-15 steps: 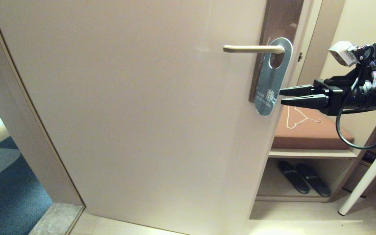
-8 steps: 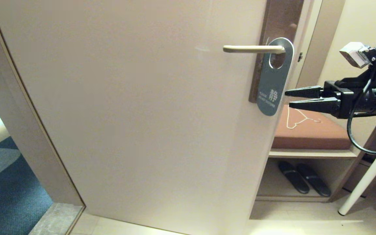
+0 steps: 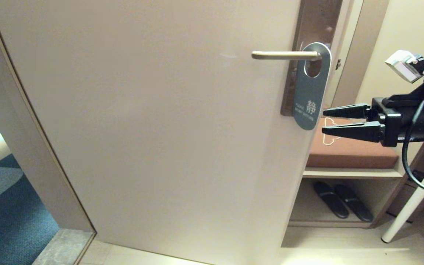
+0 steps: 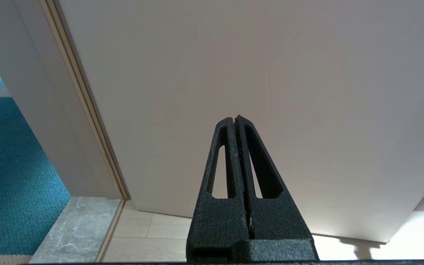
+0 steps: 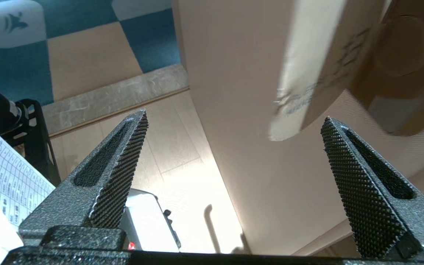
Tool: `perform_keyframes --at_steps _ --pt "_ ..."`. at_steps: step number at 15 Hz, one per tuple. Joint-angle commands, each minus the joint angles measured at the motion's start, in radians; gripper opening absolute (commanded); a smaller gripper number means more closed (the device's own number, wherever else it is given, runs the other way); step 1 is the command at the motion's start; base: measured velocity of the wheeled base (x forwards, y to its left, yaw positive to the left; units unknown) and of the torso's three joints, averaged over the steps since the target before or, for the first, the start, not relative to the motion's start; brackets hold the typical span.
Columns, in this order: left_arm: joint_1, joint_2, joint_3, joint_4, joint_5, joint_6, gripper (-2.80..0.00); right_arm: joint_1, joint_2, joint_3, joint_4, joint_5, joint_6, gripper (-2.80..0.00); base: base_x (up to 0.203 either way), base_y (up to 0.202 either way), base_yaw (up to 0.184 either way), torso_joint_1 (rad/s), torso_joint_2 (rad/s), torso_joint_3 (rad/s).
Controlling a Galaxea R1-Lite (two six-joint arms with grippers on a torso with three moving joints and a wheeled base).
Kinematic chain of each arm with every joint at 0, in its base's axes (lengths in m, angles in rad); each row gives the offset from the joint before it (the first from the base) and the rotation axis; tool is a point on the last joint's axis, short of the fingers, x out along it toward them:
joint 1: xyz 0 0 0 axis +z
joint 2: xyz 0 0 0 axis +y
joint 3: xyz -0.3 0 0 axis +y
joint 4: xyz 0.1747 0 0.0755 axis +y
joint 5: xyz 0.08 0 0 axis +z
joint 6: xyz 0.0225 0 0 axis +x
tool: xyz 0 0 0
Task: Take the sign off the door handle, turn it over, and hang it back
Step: Take down the sign
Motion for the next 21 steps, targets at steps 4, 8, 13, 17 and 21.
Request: perform_keyframes --at_steps 4,8,13,17,21 --pt "0.000 0.001 0.000 0.000 0.000 0.000 -2.80 0.055 -0.046 0.005 -0.042 -0.147 0.058 0.00 0.000 0.000 0.000 0.000 0.00 0.000" --pt "0.000 0.001 0.000 0.000 0.000 0.000 -2.80 0.072 -0.046 0.004 -0.119 -0.328 0.122 0.00 0.000 0.000 0.000 0.000 0.00 0.000" --pt "0.000 0.001 0.000 0.000 0.000 0.000 -2.80 0.080 -0.043 0.004 -0.197 -0.359 0.141 0.00 0.000 0.000 0.000 0.000 0.00 0.000" --pt "0.000 0.001 0.000 0.000 0.000 0.000 -2.80 0.081 -0.033 0.001 -0.242 -0.416 0.141 0.00 0.000 0.000 0.000 0.000 0.00 0.000" --pt "0.000 0.001 0.000 0.000 0.000 0.000 -2.80 0.080 -0.021 0.000 -0.283 -0.457 0.141 0.00 0.000 0.000 0.000 0.000 0.00 0.000"
